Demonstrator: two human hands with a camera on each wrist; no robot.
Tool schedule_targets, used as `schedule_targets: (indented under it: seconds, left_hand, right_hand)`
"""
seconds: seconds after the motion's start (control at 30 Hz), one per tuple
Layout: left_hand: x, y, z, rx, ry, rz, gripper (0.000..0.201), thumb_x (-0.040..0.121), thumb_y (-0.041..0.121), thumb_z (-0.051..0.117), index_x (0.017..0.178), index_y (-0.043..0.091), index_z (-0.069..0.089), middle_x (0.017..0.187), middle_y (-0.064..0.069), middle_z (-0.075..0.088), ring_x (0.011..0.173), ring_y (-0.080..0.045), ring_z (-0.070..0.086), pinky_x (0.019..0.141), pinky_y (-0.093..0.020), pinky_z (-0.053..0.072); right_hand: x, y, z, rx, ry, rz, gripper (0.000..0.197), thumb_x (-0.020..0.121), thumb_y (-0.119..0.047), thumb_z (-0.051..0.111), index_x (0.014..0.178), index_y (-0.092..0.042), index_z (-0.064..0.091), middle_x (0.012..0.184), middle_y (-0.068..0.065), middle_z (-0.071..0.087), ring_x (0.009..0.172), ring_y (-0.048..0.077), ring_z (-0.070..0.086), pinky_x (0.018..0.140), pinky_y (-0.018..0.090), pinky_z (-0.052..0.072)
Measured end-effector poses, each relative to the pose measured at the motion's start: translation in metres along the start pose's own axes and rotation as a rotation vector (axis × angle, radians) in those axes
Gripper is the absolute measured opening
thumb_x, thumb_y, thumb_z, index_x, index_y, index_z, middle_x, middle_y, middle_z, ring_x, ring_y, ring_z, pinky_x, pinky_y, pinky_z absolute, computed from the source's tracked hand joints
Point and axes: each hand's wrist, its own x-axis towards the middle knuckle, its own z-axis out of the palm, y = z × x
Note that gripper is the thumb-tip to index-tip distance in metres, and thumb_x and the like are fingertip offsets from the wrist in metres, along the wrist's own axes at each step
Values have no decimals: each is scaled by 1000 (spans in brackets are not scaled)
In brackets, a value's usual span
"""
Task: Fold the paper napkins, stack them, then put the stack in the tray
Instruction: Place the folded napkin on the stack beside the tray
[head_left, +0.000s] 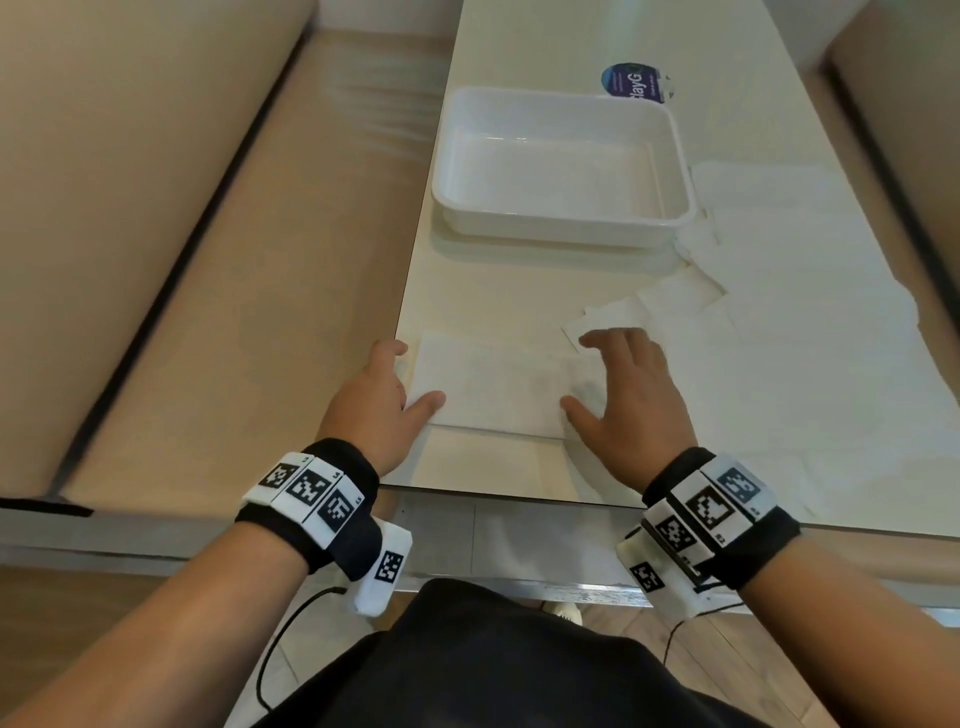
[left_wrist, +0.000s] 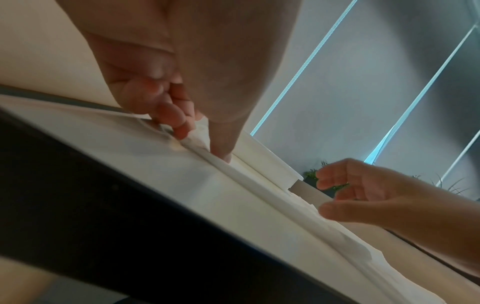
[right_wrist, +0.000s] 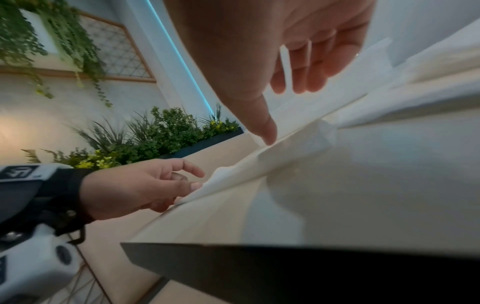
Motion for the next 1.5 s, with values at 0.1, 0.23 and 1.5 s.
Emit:
schedule_targets:
  seconds: [0.1, 0.23, 1.5]
  left_hand:
    - [-6, -1, 1, 81, 72, 63, 61, 87, 40, 66, 136, 17, 39, 104, 3, 49, 102, -19, 47, 83, -30, 40]
    - [-16, 8, 6, 152, 66, 453, 38, 97, 33, 51, 132, 18, 53, 135, 0, 53, 128, -17, 40, 108, -30, 31]
    - [-48, -29, 23, 634, -304, 625, 78, 95, 51, 43, 154, 24, -2, 160, 2, -11, 149, -23, -10, 117, -33, -4]
  right_hand:
    - [-7, -6, 1, 25, -113, -186, 30, 86, -21, 63, 116, -18, 60, 116, 0, 59, 107, 22, 49, 89, 39, 46]
    - [-25, -11, 10, -98, -471, -275, 51, 100, -35, 40, 149, -25, 28, 158, -6, 21, 146, 18, 14, 118, 39, 18]
    - [-53, -8, 15, -245, -539, -359, 94, 85, -67, 43, 151, -26, -11, 156, -6, -21, 142, 15, -26, 118, 40, -12]
